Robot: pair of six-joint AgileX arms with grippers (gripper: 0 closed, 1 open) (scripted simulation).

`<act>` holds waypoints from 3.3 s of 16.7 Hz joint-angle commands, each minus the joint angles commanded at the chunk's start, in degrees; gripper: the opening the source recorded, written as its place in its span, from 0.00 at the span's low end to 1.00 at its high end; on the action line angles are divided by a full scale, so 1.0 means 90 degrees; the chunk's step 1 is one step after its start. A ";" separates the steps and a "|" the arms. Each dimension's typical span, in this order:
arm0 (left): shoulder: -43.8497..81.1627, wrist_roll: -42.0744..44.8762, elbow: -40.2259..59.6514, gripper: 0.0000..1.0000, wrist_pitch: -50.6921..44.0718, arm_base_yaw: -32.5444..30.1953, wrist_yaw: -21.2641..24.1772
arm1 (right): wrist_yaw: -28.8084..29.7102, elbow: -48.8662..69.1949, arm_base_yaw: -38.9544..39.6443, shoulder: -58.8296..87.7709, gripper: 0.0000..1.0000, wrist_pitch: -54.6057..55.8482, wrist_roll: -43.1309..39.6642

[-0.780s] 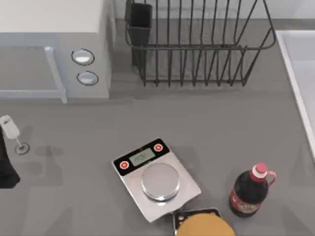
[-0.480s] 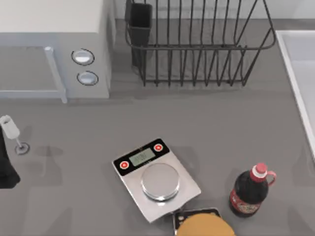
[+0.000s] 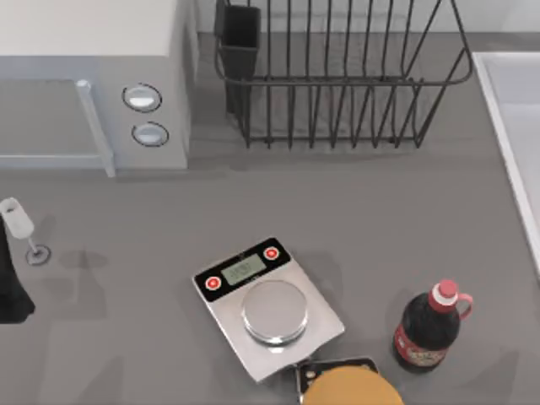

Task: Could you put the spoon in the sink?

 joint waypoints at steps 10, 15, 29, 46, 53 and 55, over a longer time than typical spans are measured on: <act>0.0000 0.0000 0.0000 1.00 0.0000 0.0000 0.0000 | 0.0010 0.2540 -0.1383 0.4106 1.00 -0.3207 -0.1279; 0.0000 0.0000 0.0000 1.00 0.0000 0.0000 0.0000 | 0.0012 0.2700 -0.1461 0.4325 1.00 -0.3373 -0.1352; 0.0000 0.0000 0.0000 1.00 0.0000 0.0000 0.0000 | 0.0009 0.1064 -0.1428 0.5757 1.00 -0.0296 -0.1296; 0.0000 0.0000 0.0000 1.00 0.0000 0.0000 0.0000 | 0.0009 0.1044 -0.1428 0.5775 0.02 -0.0266 -0.1296; 0.0000 0.0000 0.0000 1.00 0.0000 0.0000 0.0000 | 0.0009 0.1044 -0.1428 0.5775 0.00 -0.0266 -0.1296; 0.0000 0.0000 0.0000 1.00 0.0000 0.0000 0.0000 | -0.0087 0.1318 -0.1446 0.5322 0.00 -0.0777 -0.1308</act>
